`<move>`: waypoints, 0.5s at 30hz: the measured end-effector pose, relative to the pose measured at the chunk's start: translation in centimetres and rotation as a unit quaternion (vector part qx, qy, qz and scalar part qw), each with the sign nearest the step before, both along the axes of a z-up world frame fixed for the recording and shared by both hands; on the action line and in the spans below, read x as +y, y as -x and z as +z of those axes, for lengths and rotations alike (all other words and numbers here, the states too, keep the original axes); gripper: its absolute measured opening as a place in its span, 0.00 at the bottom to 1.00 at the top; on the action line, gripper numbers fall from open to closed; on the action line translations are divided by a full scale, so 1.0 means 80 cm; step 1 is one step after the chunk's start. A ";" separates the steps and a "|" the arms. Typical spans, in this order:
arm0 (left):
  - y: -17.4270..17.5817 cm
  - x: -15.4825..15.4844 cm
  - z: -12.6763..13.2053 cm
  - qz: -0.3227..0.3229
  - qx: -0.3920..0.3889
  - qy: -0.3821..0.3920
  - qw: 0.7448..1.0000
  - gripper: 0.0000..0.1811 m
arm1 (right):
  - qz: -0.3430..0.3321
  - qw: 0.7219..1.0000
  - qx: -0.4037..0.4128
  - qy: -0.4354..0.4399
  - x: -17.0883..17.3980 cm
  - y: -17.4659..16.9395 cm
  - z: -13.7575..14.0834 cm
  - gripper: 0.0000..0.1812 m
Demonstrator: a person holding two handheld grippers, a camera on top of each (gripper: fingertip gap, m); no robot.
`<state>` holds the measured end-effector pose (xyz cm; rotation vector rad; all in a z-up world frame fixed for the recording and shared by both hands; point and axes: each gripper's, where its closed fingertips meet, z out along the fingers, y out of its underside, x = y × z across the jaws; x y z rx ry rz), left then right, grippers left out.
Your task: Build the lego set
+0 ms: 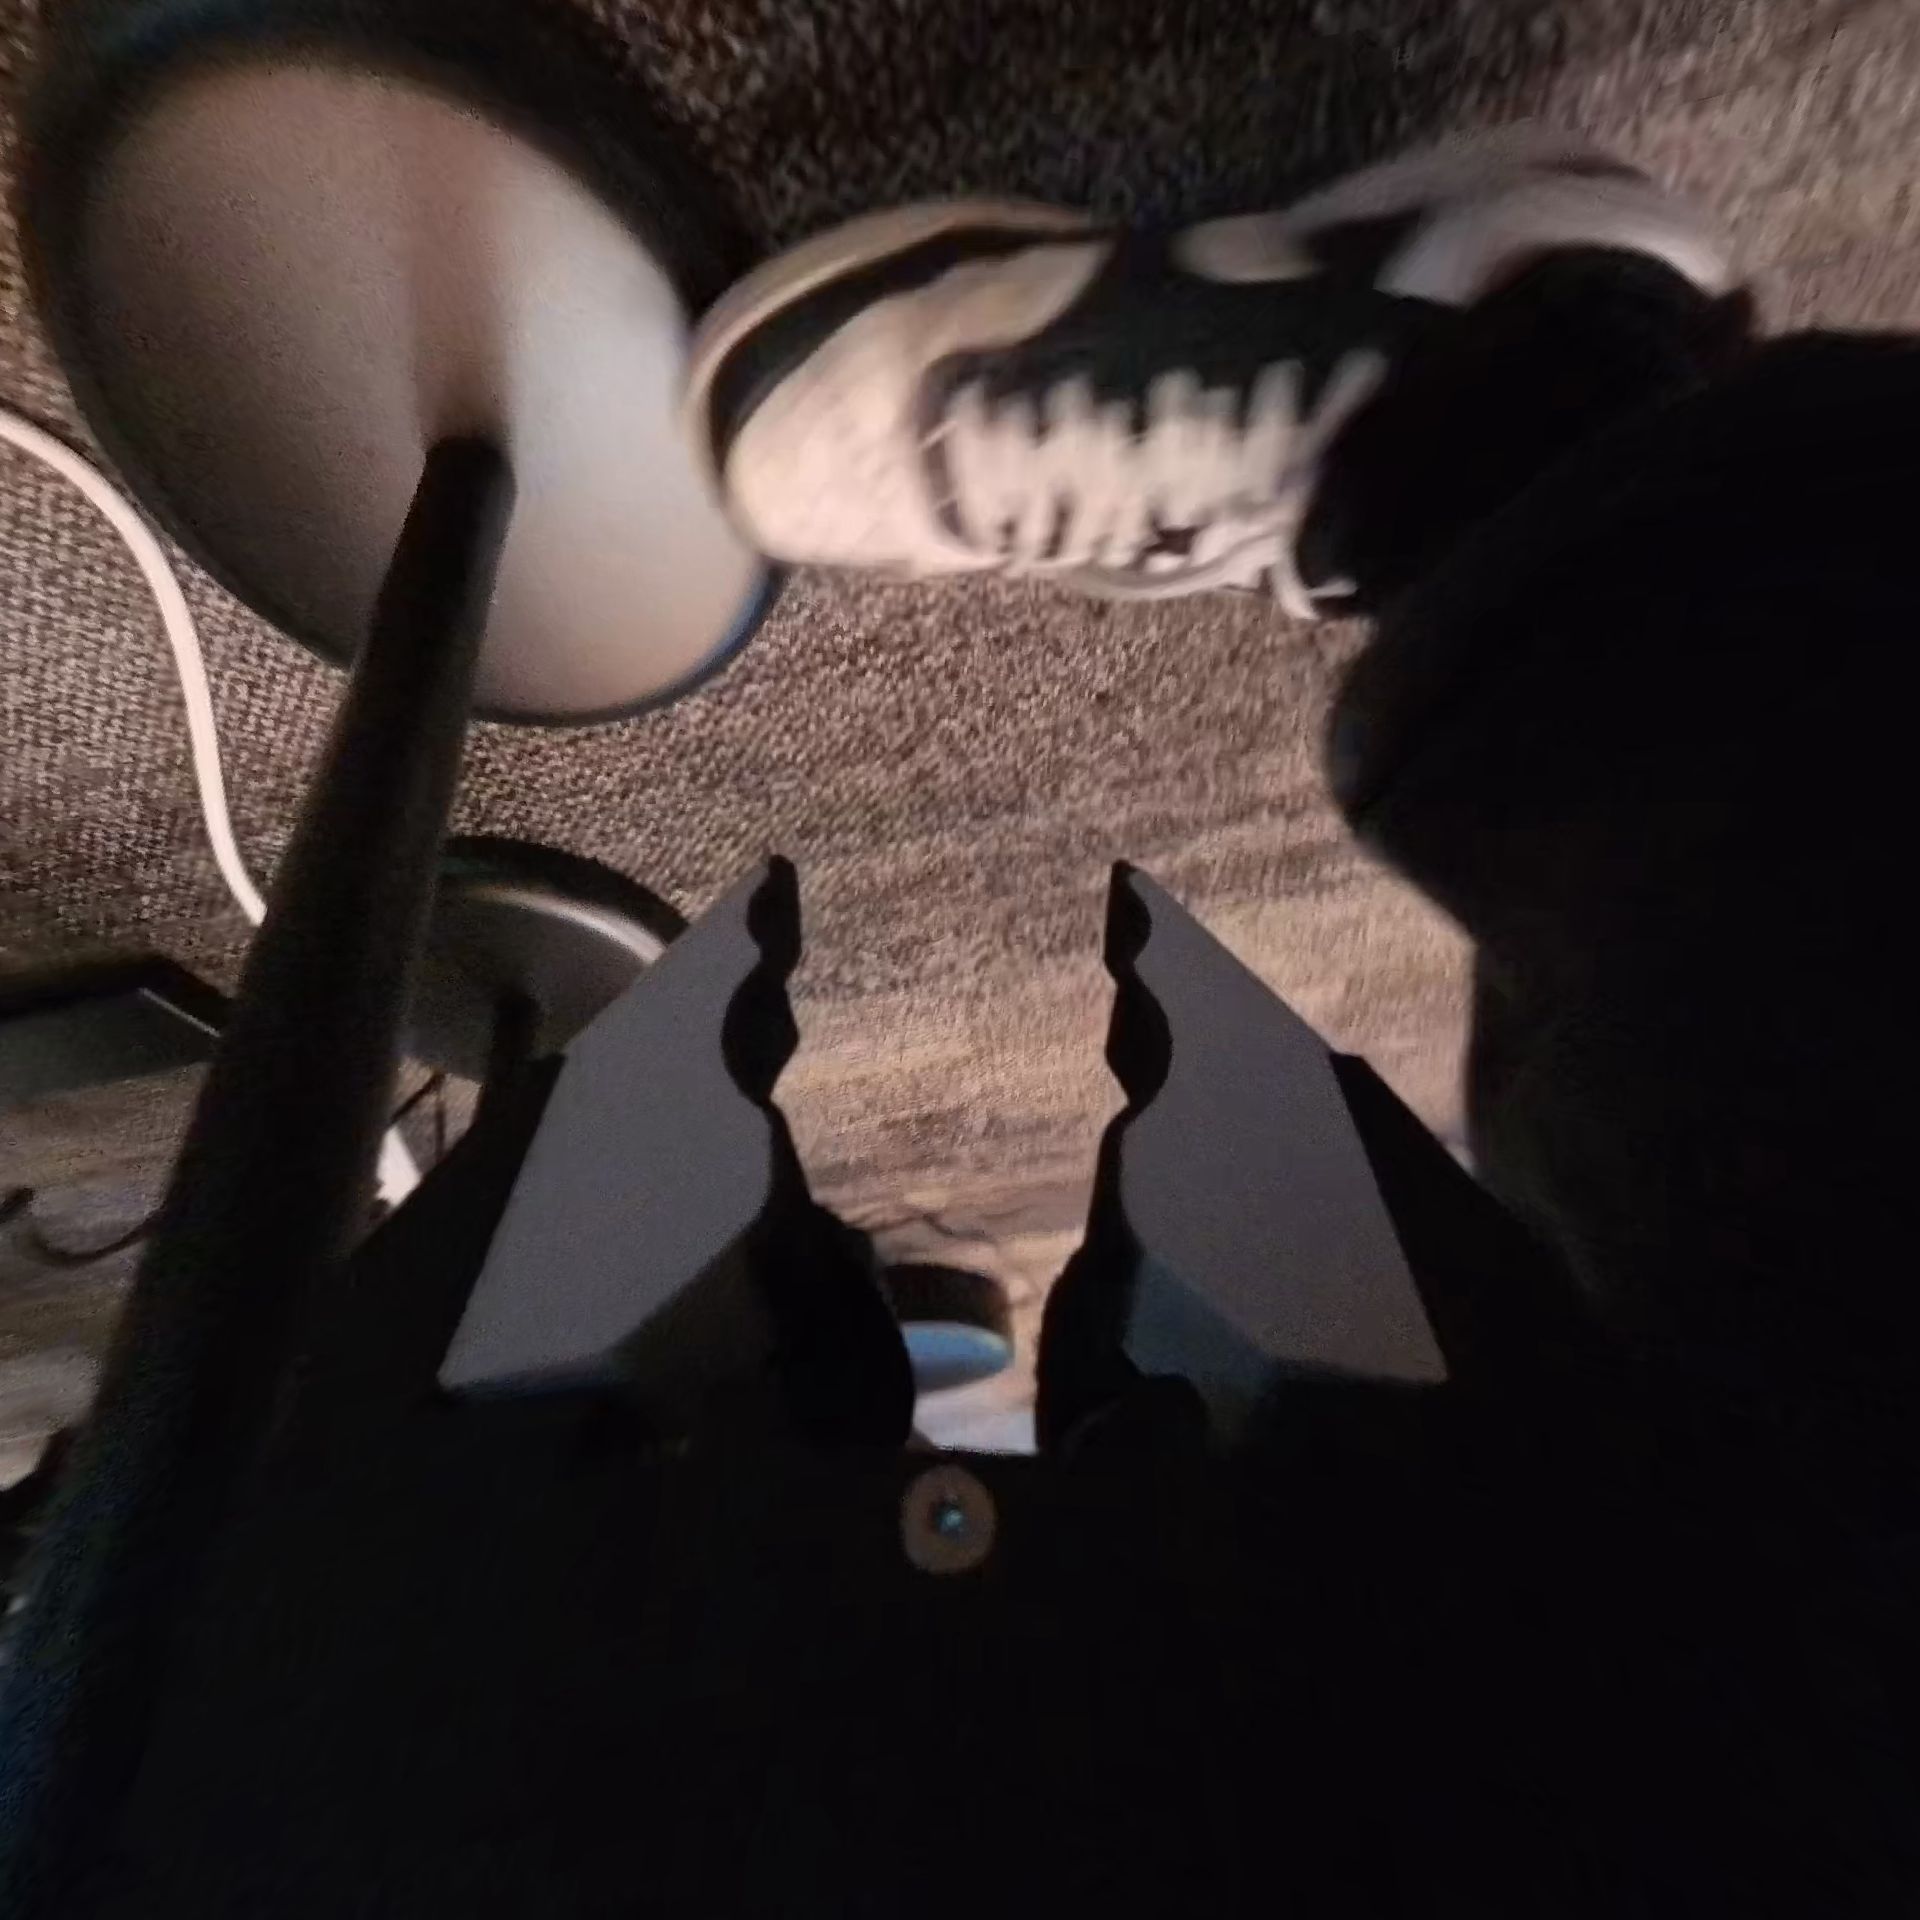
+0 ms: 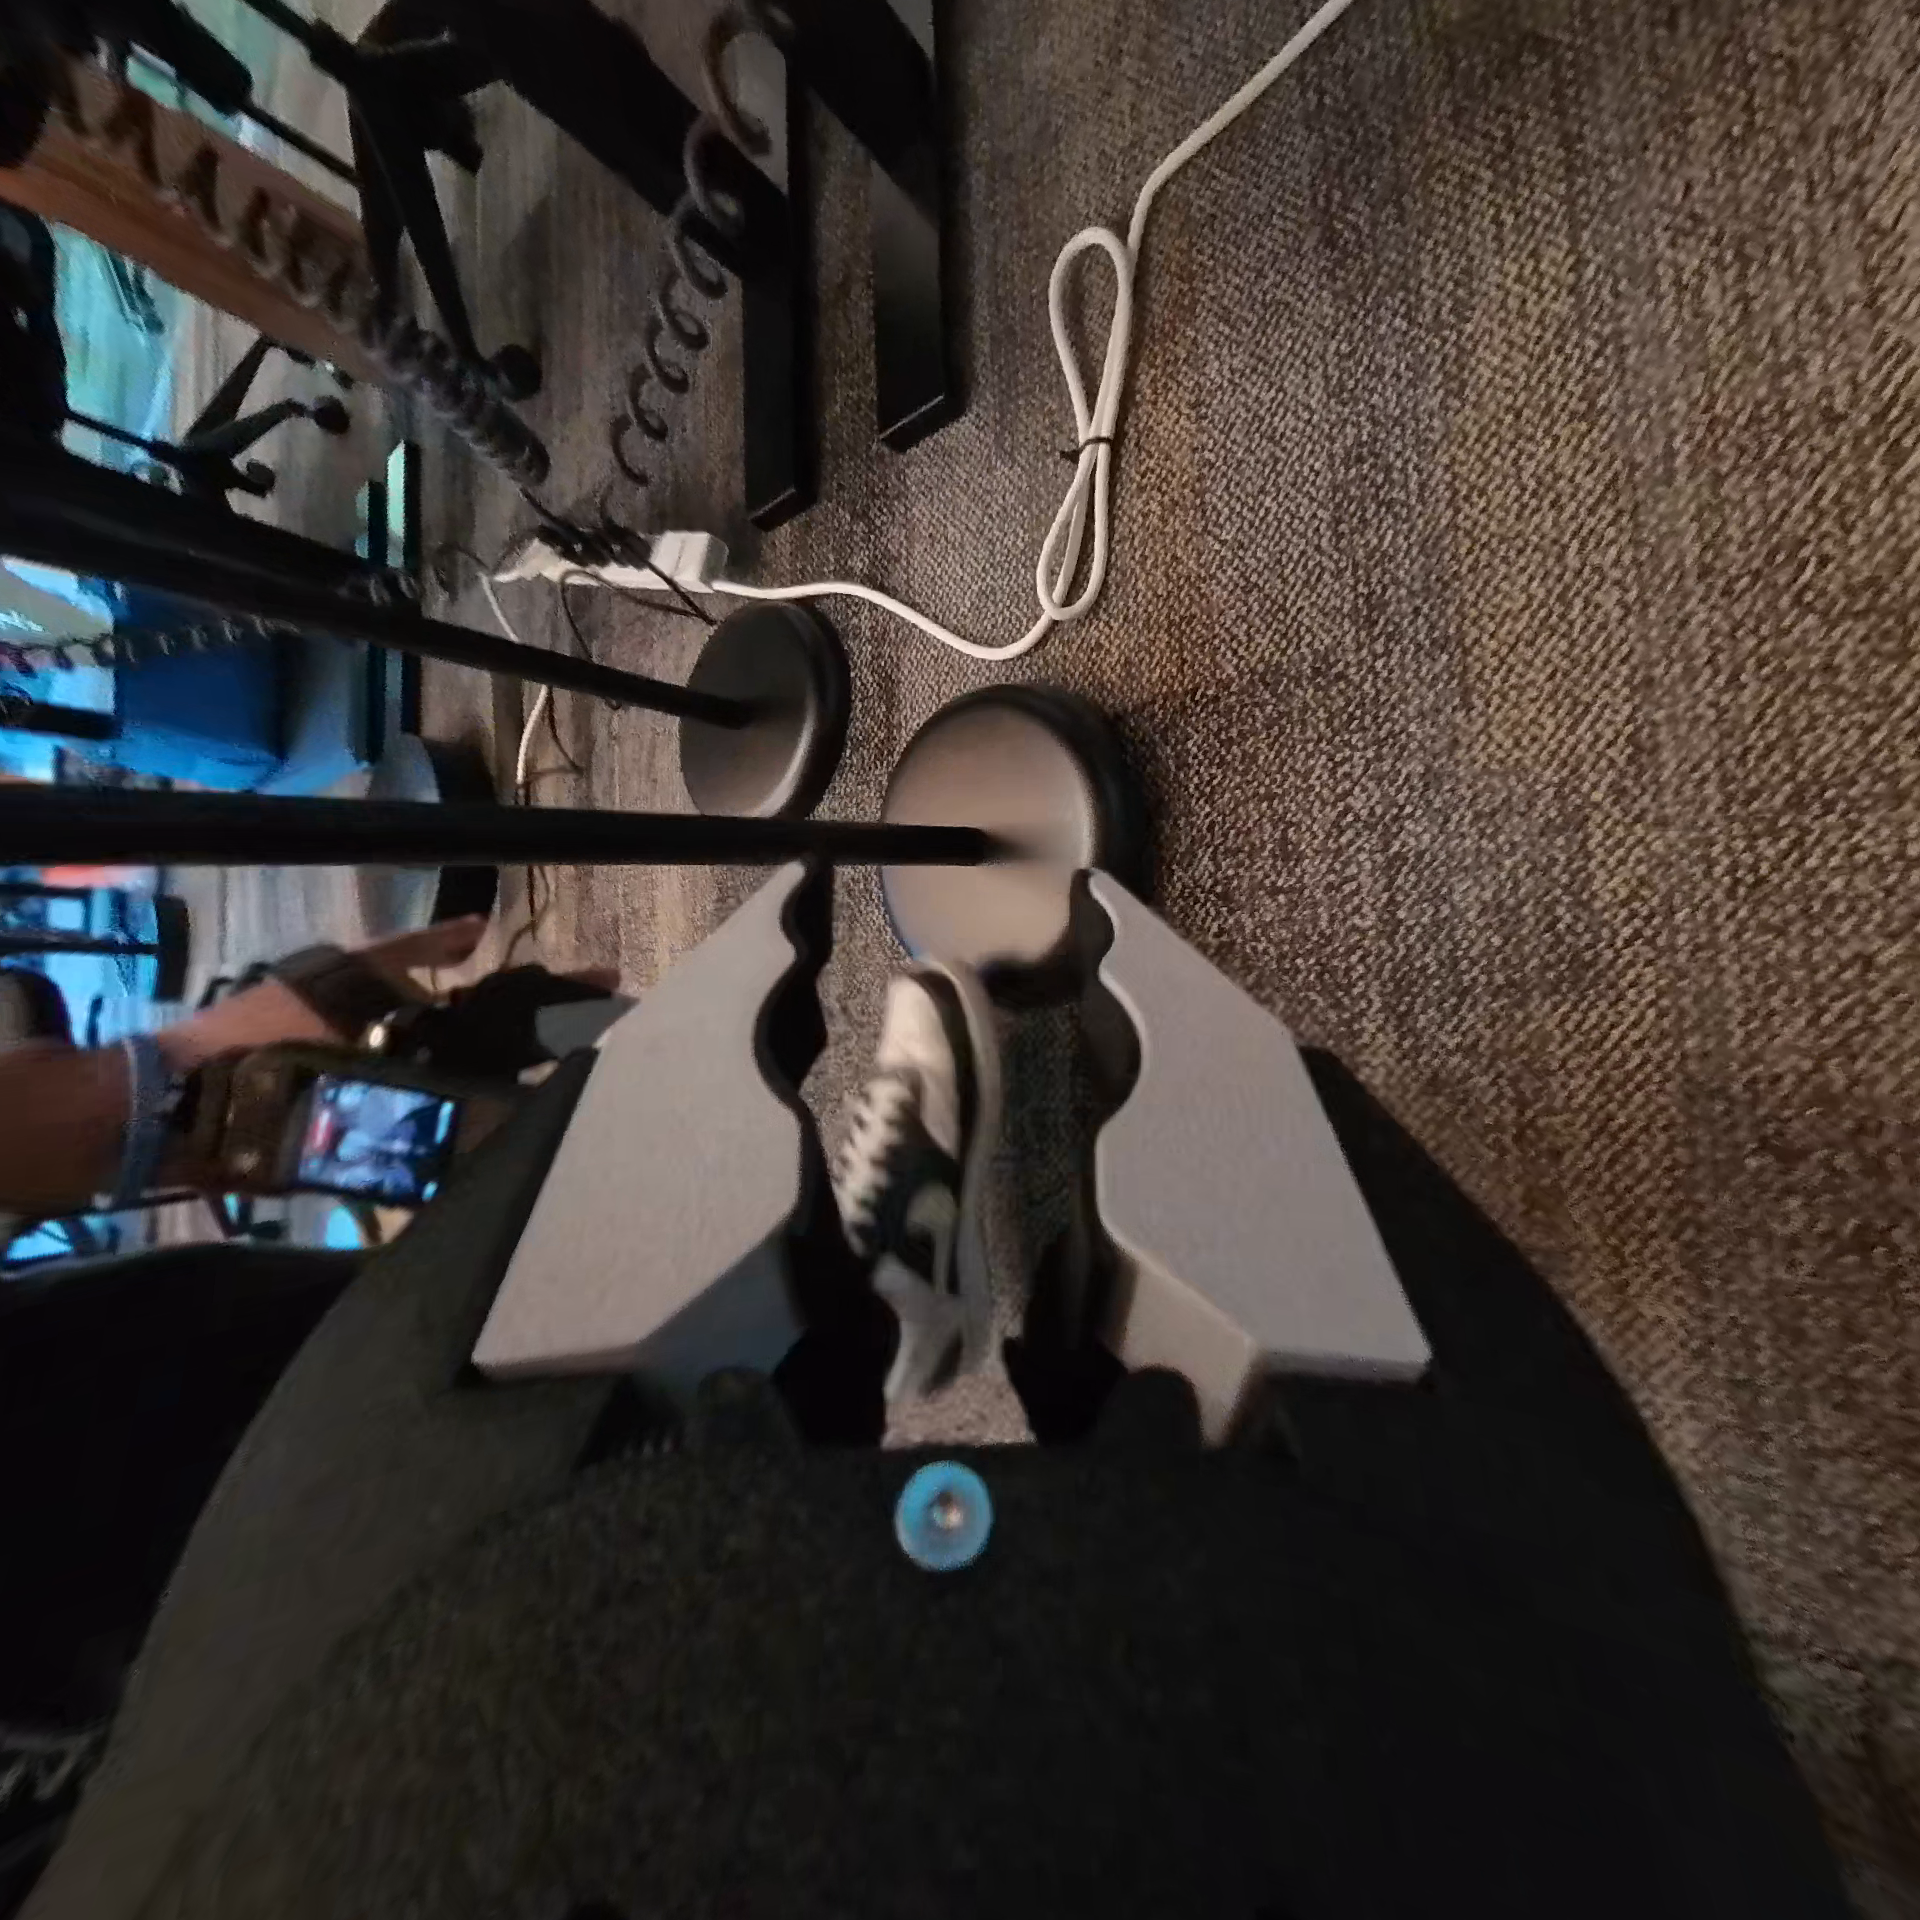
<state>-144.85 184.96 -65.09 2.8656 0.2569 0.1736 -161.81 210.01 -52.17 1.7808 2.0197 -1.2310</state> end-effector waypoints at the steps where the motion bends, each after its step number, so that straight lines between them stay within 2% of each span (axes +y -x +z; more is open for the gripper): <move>1: 0.008 -0.002 0.002 -0.006 -0.013 0.012 1.000 0.33 | 0.006 1.000 0.006 -0.006 0.004 0.006 0.006 0.25; 7: 0.068 0.041 0.007 0.021 -0.033 -0.002 0.999 0.33 | -0.006 1.000 -0.004 -0.003 0.021 0.028 0.009 0.25; 11: 0.086 0.073 -0.009 0.026 -0.056 -0.014 0.998 0.33 | -0.005 1.000 -0.007 -0.015 0.034 0.041 -0.003 0.25; 15: 0.098 0.089 -0.021 0.037 -0.078 -0.008 0.996 0.32 | -0.053 0.999 -0.007 -0.003 0.047 0.064 -0.016 0.24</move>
